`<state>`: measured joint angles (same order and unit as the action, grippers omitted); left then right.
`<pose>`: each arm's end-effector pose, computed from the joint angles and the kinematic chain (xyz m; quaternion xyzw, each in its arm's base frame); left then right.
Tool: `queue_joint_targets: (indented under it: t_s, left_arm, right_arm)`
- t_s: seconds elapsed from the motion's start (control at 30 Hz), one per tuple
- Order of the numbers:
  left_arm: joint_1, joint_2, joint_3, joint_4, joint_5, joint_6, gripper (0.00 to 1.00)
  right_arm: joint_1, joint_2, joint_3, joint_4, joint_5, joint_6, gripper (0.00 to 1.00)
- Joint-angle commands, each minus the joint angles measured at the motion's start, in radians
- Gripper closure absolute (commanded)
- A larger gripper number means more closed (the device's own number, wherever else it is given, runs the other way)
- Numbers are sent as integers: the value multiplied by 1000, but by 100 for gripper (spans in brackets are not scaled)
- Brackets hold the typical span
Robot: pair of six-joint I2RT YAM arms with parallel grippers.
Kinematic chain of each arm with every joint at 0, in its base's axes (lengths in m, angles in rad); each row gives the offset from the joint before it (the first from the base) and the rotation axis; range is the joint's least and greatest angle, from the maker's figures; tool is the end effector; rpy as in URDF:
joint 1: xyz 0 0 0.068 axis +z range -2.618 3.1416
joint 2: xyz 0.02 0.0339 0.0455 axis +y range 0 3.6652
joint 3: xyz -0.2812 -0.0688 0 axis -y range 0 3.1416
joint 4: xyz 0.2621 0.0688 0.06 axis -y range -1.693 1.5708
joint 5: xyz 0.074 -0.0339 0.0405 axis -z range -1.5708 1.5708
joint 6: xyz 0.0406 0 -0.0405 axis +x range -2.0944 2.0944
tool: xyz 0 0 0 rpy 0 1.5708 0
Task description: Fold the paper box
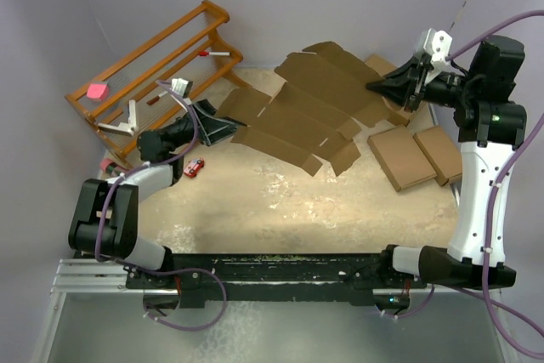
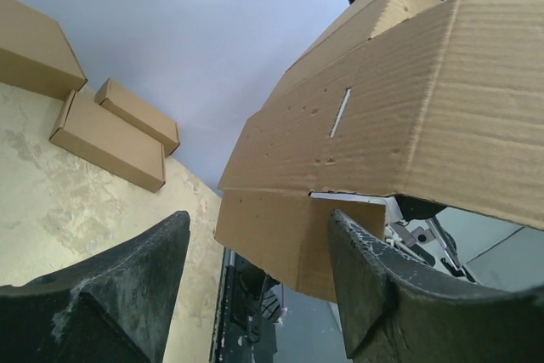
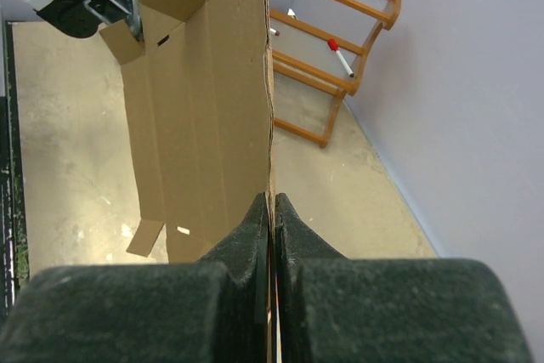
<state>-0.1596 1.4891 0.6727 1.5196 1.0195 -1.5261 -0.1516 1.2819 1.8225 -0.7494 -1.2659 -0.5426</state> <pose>0.2837 -0.0807 0.3055 0.1118 0.5641 -0.7277 0.3738 0.2214 0.0054 0.5515 -0.4870 0.5422 0.2595 0.6337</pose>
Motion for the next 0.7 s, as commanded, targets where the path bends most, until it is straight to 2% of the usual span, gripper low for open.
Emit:
queue_joint_targets:
  t_s: [0.0,0.67]
  left_arm:
    - [-3,-44,10,132,-3,15,30]
    - [-61,-15,-1,131,5,81,32]
  right_arm:
    - [-4,-16,-8,32,19,13,100]
    - [-9,-23,-36,80,-15,13,100]
